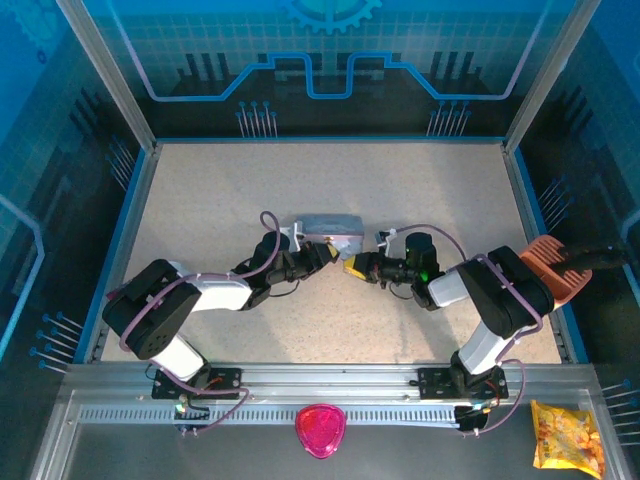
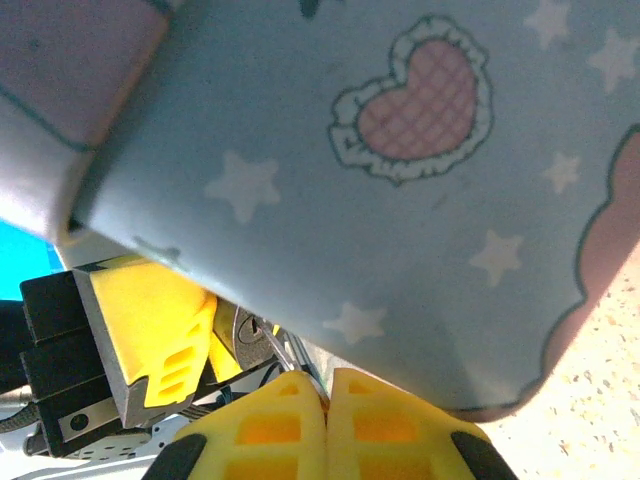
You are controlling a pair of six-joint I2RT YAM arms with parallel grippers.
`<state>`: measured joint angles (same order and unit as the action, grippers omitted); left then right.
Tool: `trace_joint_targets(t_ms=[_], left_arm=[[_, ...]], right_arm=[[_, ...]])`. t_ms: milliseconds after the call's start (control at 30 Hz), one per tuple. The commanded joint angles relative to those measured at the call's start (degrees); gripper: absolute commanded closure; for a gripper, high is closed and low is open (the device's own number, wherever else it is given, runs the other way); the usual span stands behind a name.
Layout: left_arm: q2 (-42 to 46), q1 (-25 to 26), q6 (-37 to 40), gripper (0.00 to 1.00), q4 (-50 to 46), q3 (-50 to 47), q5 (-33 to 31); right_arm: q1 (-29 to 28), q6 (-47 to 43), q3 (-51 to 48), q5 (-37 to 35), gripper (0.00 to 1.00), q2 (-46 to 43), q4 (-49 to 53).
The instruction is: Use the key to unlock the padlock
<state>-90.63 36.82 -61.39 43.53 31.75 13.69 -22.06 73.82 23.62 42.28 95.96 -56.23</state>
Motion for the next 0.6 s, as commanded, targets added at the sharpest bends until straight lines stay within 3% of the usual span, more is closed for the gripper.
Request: trace_joint_targets(t_ms=[0, 567], left_arm=[[0.41, 6.73, 1.95, 1.0, 6.89, 3.93, 21.84], [-0.47, 7.41, 2.95, 1.0, 6.0, 5.16, 23.18]], right_arm=[[0.75, -2.64, 6.49, -5.93, 1.0, -1.12, -2.31], [0.63, 1.17, 8.18, -4.39, 1.0, -0.34, -4.11]])
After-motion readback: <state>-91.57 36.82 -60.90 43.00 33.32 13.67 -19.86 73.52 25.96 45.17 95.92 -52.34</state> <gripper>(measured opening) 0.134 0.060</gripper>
